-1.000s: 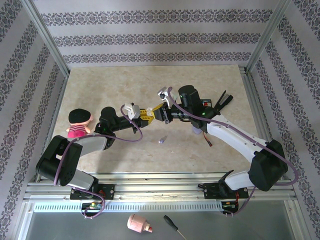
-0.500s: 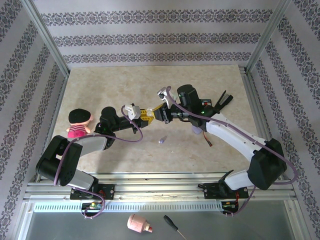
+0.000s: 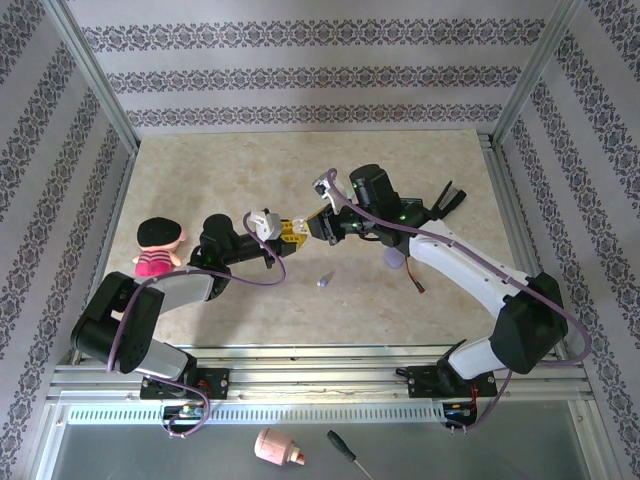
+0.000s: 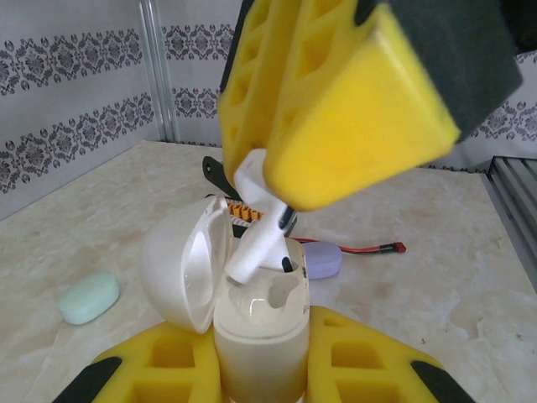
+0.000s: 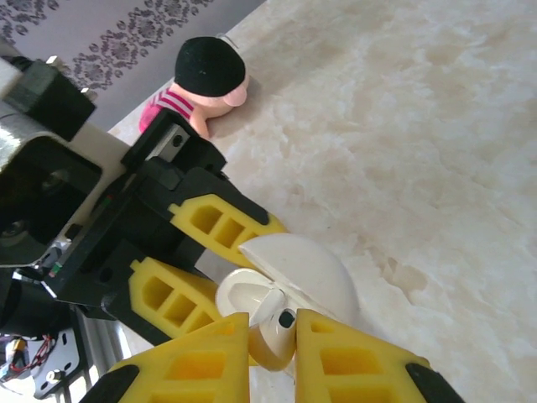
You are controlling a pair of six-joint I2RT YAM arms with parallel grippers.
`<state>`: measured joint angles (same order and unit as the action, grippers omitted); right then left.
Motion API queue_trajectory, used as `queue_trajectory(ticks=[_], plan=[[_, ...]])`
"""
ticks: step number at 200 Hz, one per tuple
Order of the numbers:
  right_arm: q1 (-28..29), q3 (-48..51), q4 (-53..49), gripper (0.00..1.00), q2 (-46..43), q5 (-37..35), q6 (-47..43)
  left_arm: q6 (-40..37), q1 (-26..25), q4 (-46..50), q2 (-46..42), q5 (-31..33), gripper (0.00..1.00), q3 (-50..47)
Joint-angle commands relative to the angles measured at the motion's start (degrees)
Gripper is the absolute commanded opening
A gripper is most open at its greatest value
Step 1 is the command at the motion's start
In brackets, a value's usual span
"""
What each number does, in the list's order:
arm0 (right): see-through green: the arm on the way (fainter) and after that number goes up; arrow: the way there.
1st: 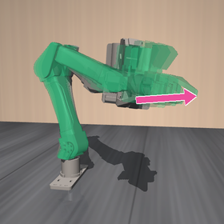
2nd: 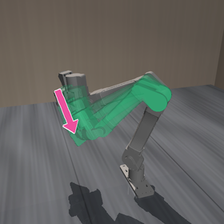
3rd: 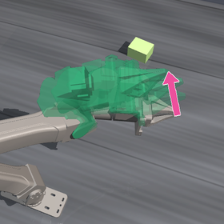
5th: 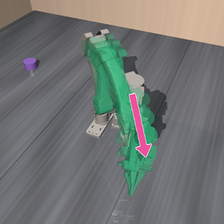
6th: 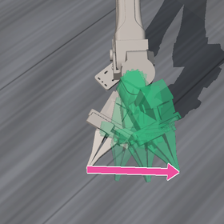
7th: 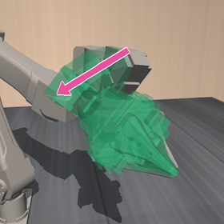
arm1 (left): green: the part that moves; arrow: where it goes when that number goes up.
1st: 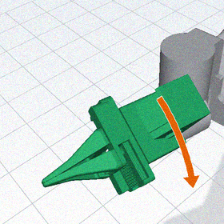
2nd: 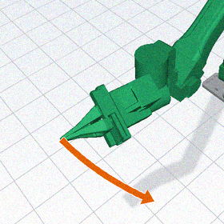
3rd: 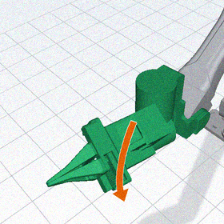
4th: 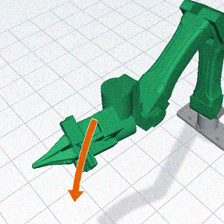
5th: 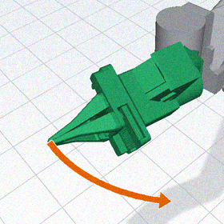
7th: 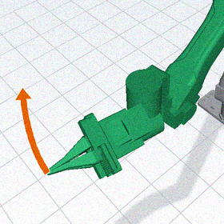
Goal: Insert wireless bluetooth earbuds into charging case
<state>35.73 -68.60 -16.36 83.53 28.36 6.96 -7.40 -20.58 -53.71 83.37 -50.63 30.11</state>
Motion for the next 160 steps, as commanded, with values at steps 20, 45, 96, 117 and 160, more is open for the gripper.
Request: queue_trajectory(ticks=[20, 45, 96, 117, 160], plan=[[-0.5, -2.6, -4.6, 0.16, 1.4, -2.7, -2.0, -2.1, -0.6, -3.2, -1.1, -2.3, 0.0, -0.3], [-0.3, -2.7, -3.7, 0.16, 1.0, -1.6, -1.3, -2.8, -0.6, -2.9, -1.0, -2.0, 0.0, -0.3], [-0.3, -2.9, -4.2, 0.15, -0.5, 0.4, -0.2, -6.4, -0.6, -1.5, 0.3, -0.2, 0.0, -0.5], [-0.3, -2.9, -4.0, 0.15, -0.5, 1.6, 0.4, -7.5, -0.7, -1.6, 0.8, 0.4, 0.0, -0.6], [0.2, -3.5, -4.0, 0.15, 0.0, 2.2, 0.9, -9.8, -0.6, -1.1, 1.4, 1.2, 0.0, -0.6]])
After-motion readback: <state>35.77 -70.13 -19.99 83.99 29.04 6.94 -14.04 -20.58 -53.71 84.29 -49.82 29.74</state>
